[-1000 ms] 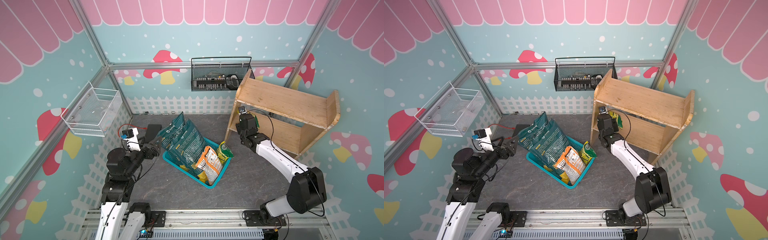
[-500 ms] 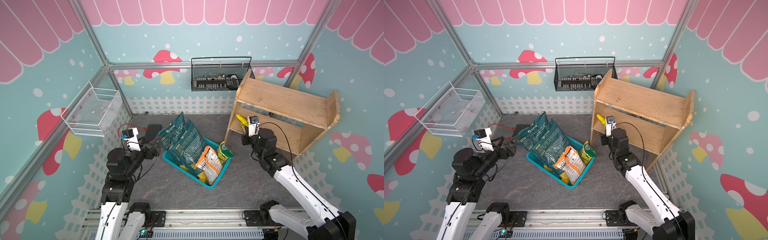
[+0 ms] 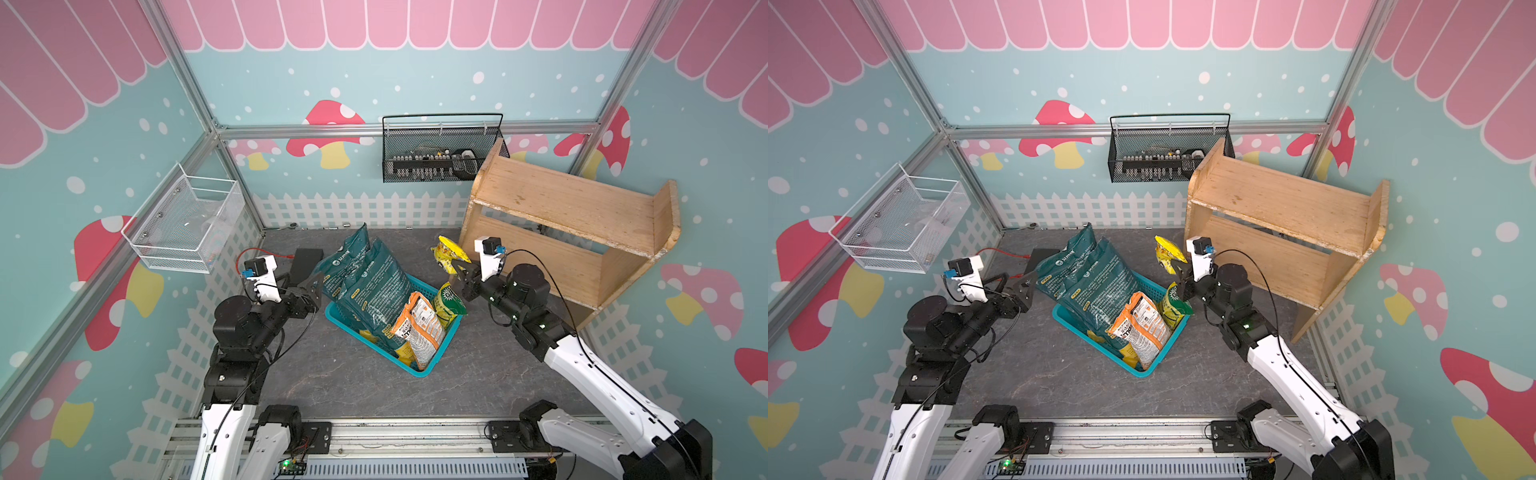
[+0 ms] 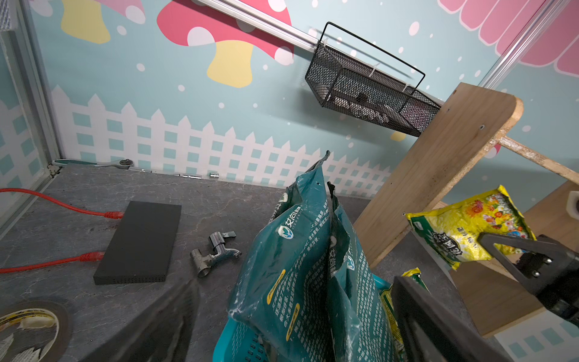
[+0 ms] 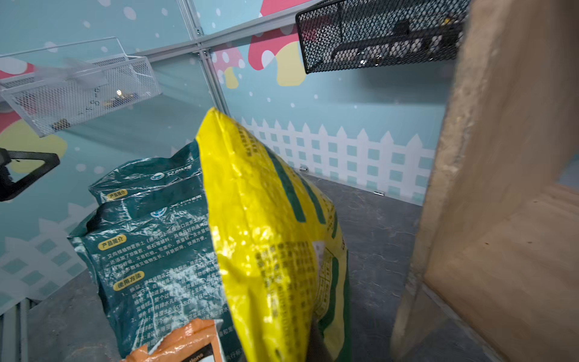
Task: Take down the fertilizer bag from the shelf
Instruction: Place the fertilizer bag in the storage box.
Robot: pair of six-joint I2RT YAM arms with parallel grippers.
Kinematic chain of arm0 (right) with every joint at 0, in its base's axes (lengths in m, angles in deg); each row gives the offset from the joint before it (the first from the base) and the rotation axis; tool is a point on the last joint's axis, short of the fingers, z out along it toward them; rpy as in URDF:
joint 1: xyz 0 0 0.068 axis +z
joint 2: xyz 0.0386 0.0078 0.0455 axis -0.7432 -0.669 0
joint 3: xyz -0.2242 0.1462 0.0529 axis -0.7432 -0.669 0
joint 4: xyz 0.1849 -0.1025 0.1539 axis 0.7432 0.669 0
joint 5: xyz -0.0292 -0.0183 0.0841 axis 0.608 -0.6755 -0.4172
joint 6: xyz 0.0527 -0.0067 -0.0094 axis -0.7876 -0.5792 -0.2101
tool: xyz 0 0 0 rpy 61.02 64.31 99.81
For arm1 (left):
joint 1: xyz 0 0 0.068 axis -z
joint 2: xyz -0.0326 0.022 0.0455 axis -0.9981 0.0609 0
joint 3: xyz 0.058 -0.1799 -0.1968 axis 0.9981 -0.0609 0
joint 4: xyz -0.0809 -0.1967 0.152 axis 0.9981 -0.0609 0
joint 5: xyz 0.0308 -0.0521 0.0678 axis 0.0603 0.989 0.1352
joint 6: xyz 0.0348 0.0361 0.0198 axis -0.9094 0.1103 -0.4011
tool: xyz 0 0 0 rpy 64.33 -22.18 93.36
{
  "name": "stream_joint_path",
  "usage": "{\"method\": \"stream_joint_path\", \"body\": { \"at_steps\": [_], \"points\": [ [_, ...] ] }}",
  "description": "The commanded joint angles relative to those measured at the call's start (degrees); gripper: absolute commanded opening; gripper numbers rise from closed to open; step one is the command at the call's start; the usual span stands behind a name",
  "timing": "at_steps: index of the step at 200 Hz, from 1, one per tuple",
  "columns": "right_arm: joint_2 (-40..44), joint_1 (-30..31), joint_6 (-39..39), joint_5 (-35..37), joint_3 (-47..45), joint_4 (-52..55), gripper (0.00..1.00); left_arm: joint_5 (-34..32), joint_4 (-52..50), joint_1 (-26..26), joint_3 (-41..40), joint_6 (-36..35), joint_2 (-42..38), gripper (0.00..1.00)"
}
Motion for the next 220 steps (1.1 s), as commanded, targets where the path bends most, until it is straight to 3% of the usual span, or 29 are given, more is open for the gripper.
{"method": "stream_joint_path", "body": {
  "at_steps": [1,27,87,220],
  "points": [
    [-1.70,1.27,-4.33,-1.69,-0.32,-8.38,0.00,0.38,0.82,-0.23,-0.72,-0.02,-0.46,0.99],
    [-5.04,1.36,-8.11,0.32,-1.43,-10.82,0.00,0.37,0.77,-0.27,-0.73,-0.03,-0.51,0.99],
    [-14.49,1.36,-16.11,-3.29,-4.19,-18.26,0.00,0.35,0.77,-0.23,-0.66,-0.03,-0.51,0.99],
    [-25.23,3.59,-11.80,1.57,-1.14,-8.71,0.00,0.39,0.85,-0.27,-0.65,-0.09,-0.52,0.99]
  ]
}}
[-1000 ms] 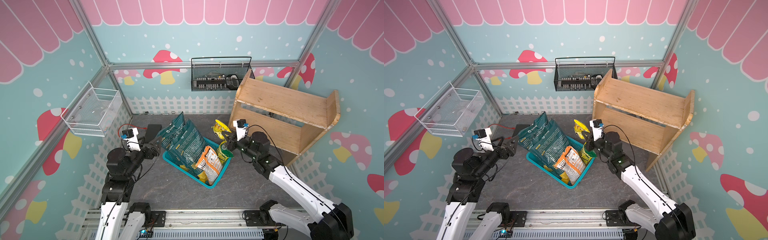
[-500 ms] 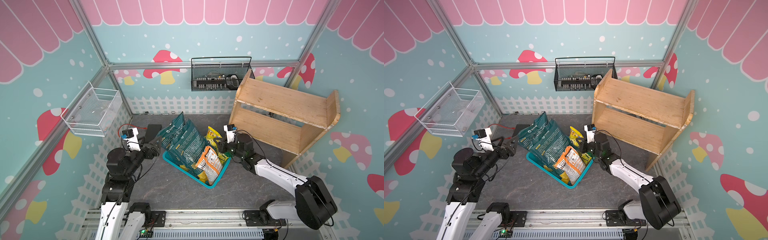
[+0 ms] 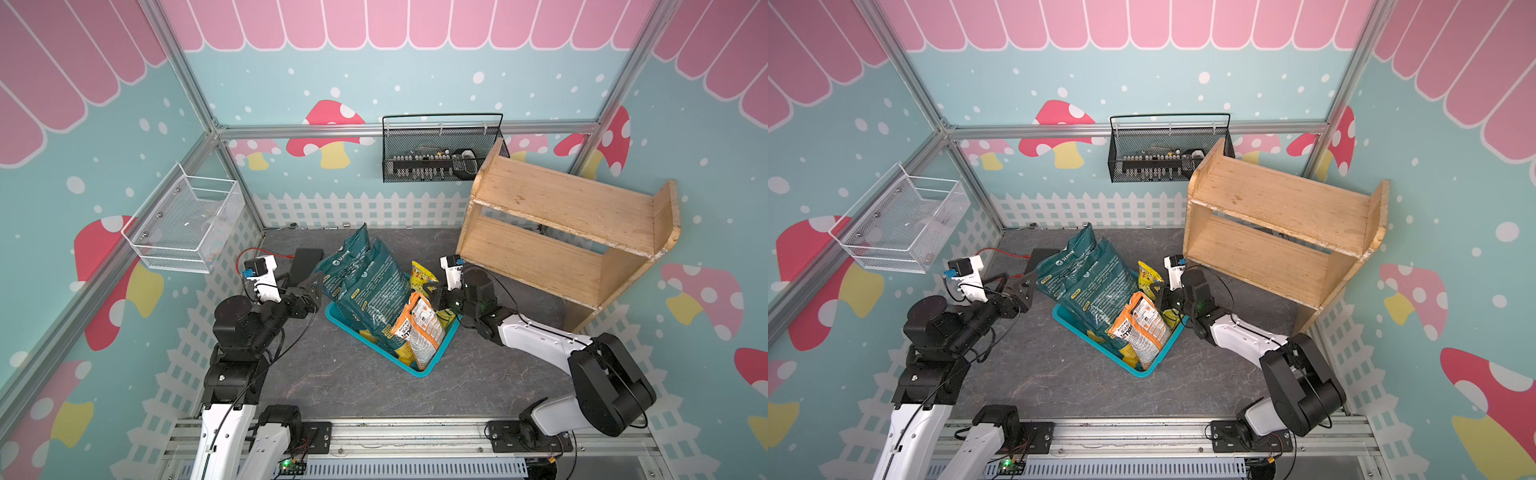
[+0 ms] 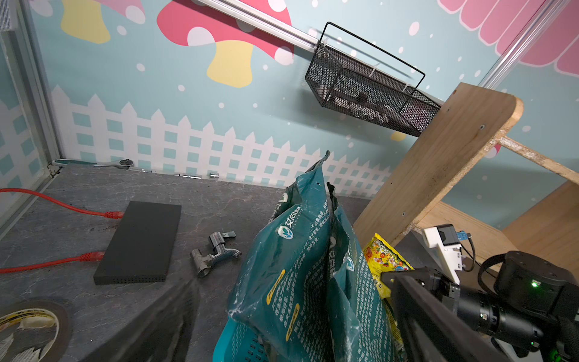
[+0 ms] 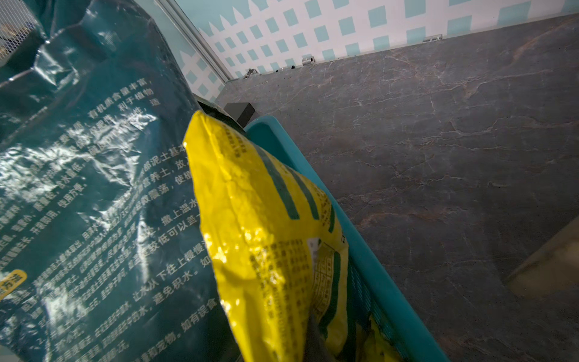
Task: Take down the fertilizer bag from the shelf
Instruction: Place the fertilizer bag in the storage box, then reset both arms
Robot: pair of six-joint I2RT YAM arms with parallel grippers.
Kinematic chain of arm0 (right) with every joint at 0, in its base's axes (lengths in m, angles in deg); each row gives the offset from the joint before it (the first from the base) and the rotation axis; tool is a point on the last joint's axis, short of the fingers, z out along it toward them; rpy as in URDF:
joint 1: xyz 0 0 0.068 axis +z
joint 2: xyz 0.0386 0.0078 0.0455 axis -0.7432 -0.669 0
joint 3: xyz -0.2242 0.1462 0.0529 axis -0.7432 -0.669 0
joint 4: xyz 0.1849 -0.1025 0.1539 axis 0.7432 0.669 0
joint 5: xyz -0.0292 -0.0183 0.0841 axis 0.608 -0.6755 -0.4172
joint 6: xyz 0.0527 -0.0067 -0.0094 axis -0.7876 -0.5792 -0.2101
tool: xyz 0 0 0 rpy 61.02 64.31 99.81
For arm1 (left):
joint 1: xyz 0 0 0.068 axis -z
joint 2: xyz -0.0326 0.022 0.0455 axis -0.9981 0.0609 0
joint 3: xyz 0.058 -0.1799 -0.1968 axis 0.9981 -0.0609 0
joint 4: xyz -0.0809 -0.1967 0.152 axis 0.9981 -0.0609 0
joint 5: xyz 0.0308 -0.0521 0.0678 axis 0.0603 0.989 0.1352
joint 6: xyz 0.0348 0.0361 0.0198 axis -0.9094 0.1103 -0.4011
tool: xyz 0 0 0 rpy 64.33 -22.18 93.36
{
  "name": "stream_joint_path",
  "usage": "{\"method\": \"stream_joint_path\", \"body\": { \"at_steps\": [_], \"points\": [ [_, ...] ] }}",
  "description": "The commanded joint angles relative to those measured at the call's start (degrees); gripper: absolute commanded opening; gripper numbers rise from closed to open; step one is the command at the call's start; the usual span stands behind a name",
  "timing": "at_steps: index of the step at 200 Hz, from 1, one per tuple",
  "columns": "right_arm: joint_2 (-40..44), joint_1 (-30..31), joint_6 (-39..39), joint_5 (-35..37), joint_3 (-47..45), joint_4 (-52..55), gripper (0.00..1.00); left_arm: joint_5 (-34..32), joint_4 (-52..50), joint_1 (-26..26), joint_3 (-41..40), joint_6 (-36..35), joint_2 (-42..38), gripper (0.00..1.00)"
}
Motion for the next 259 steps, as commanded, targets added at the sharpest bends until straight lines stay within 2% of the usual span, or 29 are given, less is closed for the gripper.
{"method": "stream_joint_path", "body": {
  "at_steps": [1,44,99,133,172,200,224,236,247,259],
  "points": [
    [-1.93,1.06,2.02,2.11,2.22,2.32,0.00,0.39,0.85,-0.27,-0.65,-0.06,-0.51,0.99],
    [-4.44,1.89,3.33,4.34,3.63,5.01,0.06,0.38,0.81,-0.27,-0.64,-0.10,-0.51,0.99],
    [2.36,2.07,6.00,5.55,4.81,7.03,0.36,0.45,0.78,-0.27,-0.65,-0.11,-0.51,0.99],
    [6.77,2.09,8.28,6.06,10.99,14.32,0.44,0.39,0.85,-0.26,-0.69,-0.20,-0.65,0.99],
    [15.24,2.06,10.14,10.41,13.71,20.14,0.59,0.31,1.01,-0.21,-0.81,-0.25,-0.84,0.99],
    [23.53,2.06,13.46,18.03,7.00,19.16,0.72,-0.07,1.39,-0.27,-1.00,-0.29,-1.21,0.99],
    [30.45,2.07,15.92,32.01,-3.00,14.67,0.76,-1.42,2.04,-0.43,-1.63,0.27,-1.82,0.99],
    [33.38,2.10,20.18,36.02,-9.67,9.30,0.79,-2.28,3.21,-0.37,-2.56,1.18,-2.22,0.99],
    [34.95,2.01,24.26,38.70,-15.09,4.73,0.97,-2.33,5.35,-0.62,-4.01,2.75,-2.65,0.99],
    [35.14,1.93,26.31,41.80,-18.91,1.49,0.99,-1.46,9.46,-0.69,-6.58,6.01,-3.09,0.99]
  ]
}}
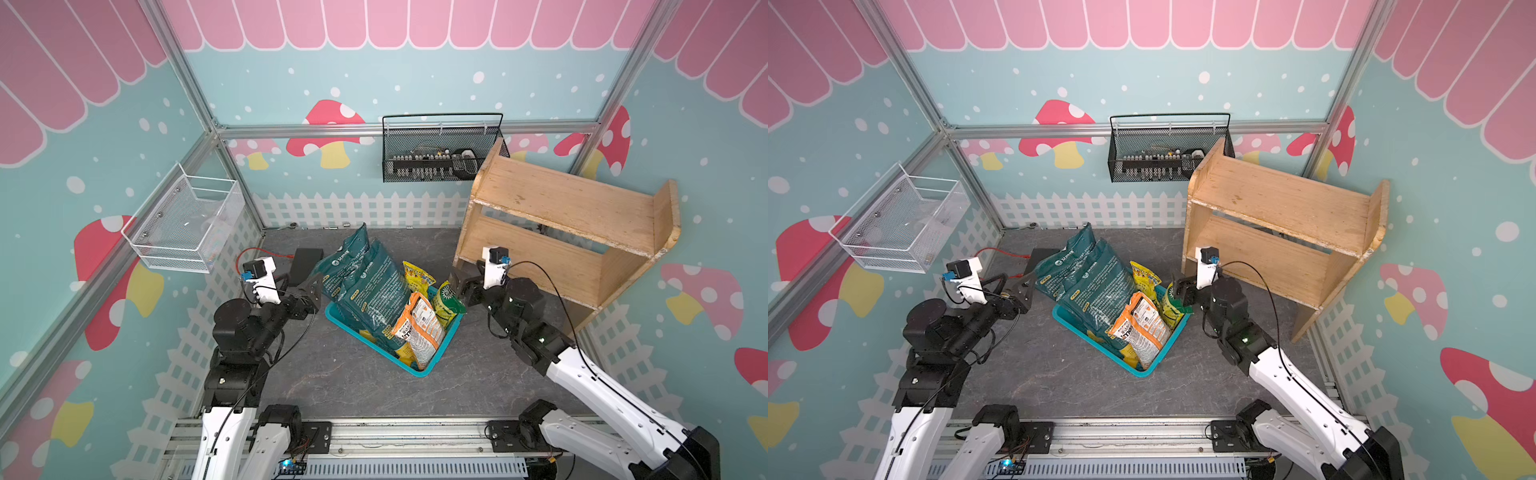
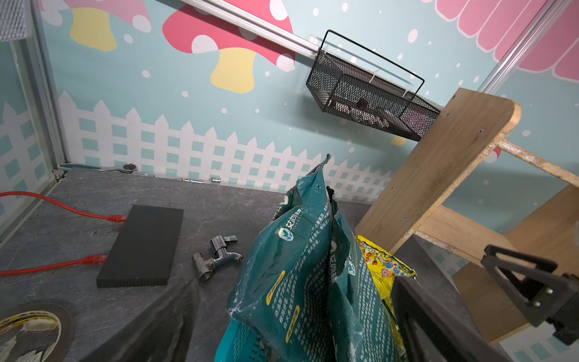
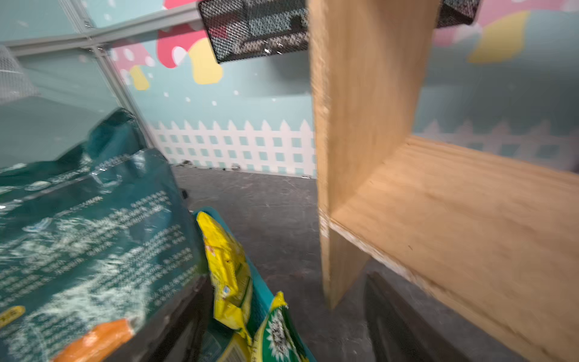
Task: Take down the fertilizer bag from the shelf
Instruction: Reset both arms
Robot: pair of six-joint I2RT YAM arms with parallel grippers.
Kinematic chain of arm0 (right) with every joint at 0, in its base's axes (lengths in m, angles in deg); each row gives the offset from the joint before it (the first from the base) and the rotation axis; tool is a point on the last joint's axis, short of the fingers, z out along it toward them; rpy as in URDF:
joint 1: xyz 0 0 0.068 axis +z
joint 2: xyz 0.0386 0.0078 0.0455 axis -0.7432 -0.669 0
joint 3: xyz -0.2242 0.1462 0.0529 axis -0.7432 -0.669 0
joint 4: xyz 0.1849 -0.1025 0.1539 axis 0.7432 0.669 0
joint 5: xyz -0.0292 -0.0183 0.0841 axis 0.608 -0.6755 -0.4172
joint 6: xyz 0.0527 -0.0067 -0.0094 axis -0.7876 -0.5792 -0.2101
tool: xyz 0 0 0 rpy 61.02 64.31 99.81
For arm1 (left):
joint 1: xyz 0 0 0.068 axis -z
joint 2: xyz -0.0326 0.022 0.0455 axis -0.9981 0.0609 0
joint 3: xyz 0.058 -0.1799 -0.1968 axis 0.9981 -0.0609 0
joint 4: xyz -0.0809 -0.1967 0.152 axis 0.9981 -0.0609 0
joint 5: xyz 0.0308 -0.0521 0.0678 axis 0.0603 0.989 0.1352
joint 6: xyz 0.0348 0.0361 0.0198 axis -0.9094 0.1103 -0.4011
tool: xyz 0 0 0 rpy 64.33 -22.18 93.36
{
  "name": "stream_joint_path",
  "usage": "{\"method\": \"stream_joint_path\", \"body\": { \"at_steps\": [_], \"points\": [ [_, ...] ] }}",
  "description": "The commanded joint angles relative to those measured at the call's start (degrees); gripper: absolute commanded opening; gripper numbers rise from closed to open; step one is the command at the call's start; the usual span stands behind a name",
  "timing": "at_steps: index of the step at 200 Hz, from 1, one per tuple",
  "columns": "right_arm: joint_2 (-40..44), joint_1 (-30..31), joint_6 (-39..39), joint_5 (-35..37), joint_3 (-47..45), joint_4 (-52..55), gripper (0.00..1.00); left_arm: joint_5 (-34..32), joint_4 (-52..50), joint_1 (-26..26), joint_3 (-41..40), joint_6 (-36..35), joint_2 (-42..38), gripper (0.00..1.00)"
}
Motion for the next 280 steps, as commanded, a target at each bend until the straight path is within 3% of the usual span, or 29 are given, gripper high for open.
{"method": "stream_joint_path", "body": {
  "at_steps": [1,17,32,51,68,99,122,138,159,176,187,198,215,227,232,244,251,260,273,280],
  "points": [
    [0.69,0.16,7.90,11.24,-7.09,-8.11,0.99,-0.32,6.98,-0.66,-4.00,5.22,-1.08,0.99],
    [0.43,0.20,9.07,12.31,-8.99,-10.10,0.99,-0.21,15.86,-0.87,-9.73,10.95,-1.63,0.99],
    [1.66,0.16,9.63,17.89,-12.47,-14.31,0.99,-0.08,21.40,-2.36,-13.47,11.78,-2.04,0.99],
    [4.76,-0.43,13.03,24.27,-19.06,-22.65,0.99,-12.00,22.95,-3.09,-17.24,13.93,-4.42,0.99],
    [8.15,-3.00,13.89,24.19,-24.23,-27.49,0.99,-21.03,27.73,-4.05,-23.53,16.29,-6.89,0.99],
    [9.47,-8.24,14.18,21.61,-29.95,-32.69,0.99,-28.01,35.10,-7.96,-31.06,18.85,-0.45,0.97],
    [2.92,-13.82,13.02,14.99,-33.58,-42.64,0.99,-32.78,37.06,-7.90,-32.13,19.67,8.43,0.96],
    [-4.77,-18.20,12.30,10.98,-33.62,-49.91,0.99,-33.06,44.95,-7.63,-35.51,19.59,10.38,0.96],
    [-12.57,-19.90,15.12,8.56,-32.11,-57.56,0.99,-38.65,52.72,-5.87,-39.53,17.92,13.20,0.97],
    [-19.60,-22.33,15.77,6.46,-32.17,-67.86,0.99,-43.99,66.34,-0.76,-42.85,8.26,18.61,0.98],
    [-23.88,-23.89,16.84,4.43,-31.16,-71.42,0.99,-49.45,81.10,2.67,-44.52,1.28,28.35,0.99],
    [-29.33,-24.87,17.15,3.04,-29.70,-74.65,0.99,-43.21,95.66,3.94,-45.69,-6.39,35.48,0.99],
    [-39.76,-26.39,18.44,-0.45,-27.17,-79.99,0.99,-39.89,104.79,4.26,-44.37,-8.27,44.33,0.99],
    [-35.86,-27.35,16.87,-4.54,-21.35,-63.07,0.99,-35.92,111.51,3.63,-43.21,-10.70,51.04,0.99],
    [-36.04,-28.92,16.29,-8.05,-20.71,-63.27,0.99,-32.50,110.43,3.43,-42.44,-11.70,51.45,1.00],
    [-37.19,-29.32,16.00,-7.98,-20.53,-65.02,0.99,-27.21,97.18,3.43,-37.80,-12.45,49.91,0.99],
    [-36.02,-29.38,15.61,-8.01,-20.07,-61.97,0.99,-26.46,99.76,3.31,-37.19,-12.97,52.84,0.99],
    [-37.66,-29.39,16.45,-7.85,-21.19,-67.07,0.99,-26.41,109.03,3.17,-38.61,-14.23,57.09,0.99],
    [-36.14,-29.24,15.83,-7.39,-20.82,-63.83,0.99,-27.52,102.21,2.59,-39.10,-10.80,52.46,0.99],
    [-37.13,-29.28,16.19,-7.34,-20.90,-65.60,0.99,-27.36,105.24,2.22,-39.39,-11.14,54.08,0.99]
  ]
}}
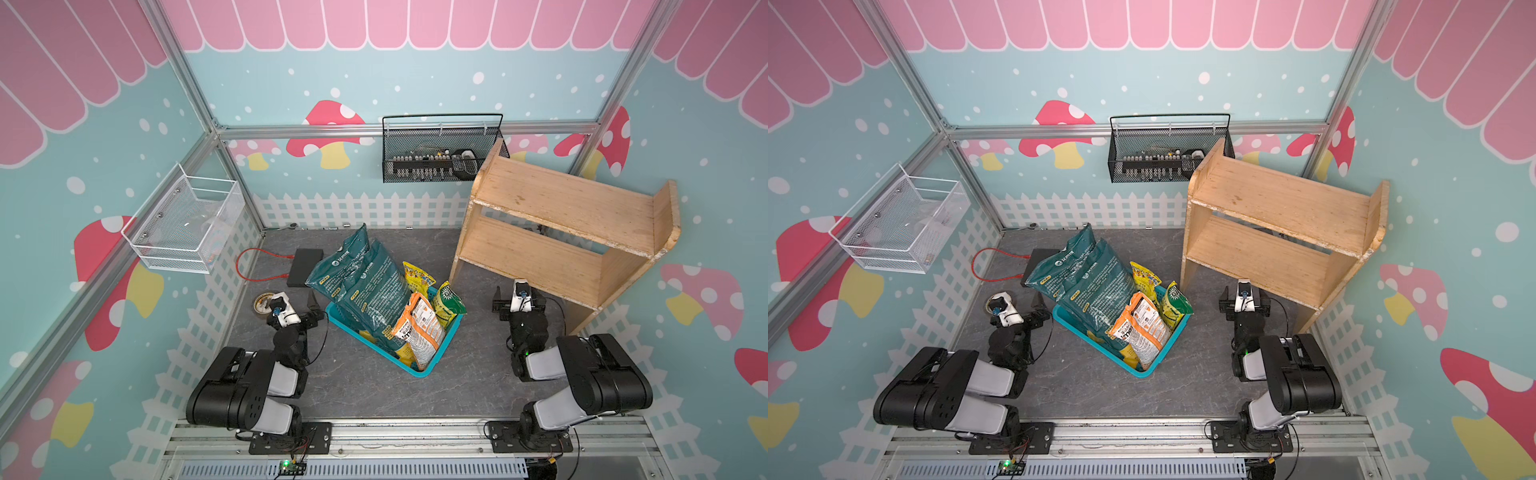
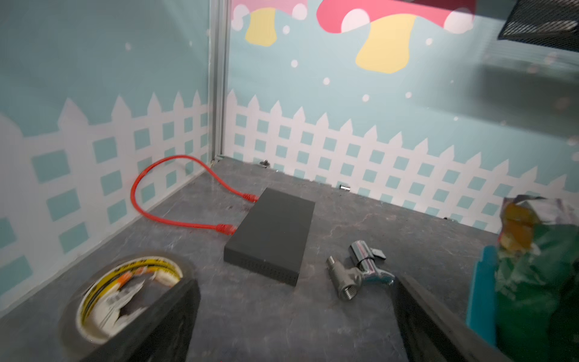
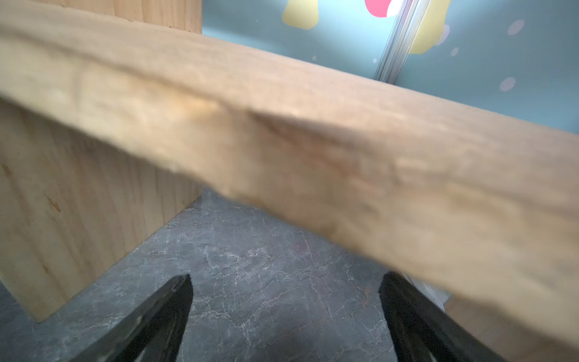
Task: Take down the fertilizer bag from the shelf
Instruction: Reset both arms
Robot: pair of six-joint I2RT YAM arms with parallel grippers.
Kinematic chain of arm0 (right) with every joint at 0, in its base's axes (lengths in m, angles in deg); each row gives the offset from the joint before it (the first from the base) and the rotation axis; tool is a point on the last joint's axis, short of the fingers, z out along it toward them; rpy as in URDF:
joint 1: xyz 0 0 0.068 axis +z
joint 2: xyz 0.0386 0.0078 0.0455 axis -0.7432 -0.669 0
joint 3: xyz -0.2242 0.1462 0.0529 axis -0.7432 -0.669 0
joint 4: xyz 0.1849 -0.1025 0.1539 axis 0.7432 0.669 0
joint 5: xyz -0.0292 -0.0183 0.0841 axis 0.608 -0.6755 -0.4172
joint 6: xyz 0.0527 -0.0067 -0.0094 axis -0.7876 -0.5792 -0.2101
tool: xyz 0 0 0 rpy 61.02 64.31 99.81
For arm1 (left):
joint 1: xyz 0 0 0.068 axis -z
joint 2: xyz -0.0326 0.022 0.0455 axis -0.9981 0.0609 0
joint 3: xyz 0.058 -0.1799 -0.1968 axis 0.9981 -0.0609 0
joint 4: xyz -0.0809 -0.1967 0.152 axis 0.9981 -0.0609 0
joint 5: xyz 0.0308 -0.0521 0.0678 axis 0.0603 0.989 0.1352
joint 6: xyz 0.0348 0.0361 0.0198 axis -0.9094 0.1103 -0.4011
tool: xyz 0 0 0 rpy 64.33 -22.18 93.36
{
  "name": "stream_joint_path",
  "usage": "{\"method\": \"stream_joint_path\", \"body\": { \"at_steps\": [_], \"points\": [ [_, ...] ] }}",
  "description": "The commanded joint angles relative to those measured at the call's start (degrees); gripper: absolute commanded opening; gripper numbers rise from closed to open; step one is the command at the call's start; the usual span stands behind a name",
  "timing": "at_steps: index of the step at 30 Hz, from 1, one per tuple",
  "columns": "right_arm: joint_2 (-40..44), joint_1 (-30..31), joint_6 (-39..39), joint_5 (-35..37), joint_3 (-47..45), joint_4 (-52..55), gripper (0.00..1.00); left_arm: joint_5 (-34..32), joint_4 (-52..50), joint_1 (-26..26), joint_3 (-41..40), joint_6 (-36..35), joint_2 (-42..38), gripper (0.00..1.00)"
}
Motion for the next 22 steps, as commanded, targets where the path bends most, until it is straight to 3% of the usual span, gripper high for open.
{"method": "stream_joint_path", "body": {
  "at_steps": [1,3,12,22],
  "points": [
    [-0.25,-0.19,-0.29,-2.03,-0.26,-0.67,0.99,3.05,5.99,-1.16,-0.82,-1.78,0.19,0.99],
    [0.59,-0.11,-0.70,-2.00,-0.19,1.06,0.99,2.96,8.85,-0.77,-1.38,-2.52,1.13,0.99],
    [-0.03,-0.17,-0.38,-2.24,-0.31,-0.23,0.99,6.55,-9.81,-0.60,7.05,-3.47,-0.08,1.00],
    [0.01,-0.21,-0.35,-2.34,-0.26,-0.18,0.99,6.38,-7.86,-0.35,6.63,-4.11,0.65,0.99]
  ]
}}
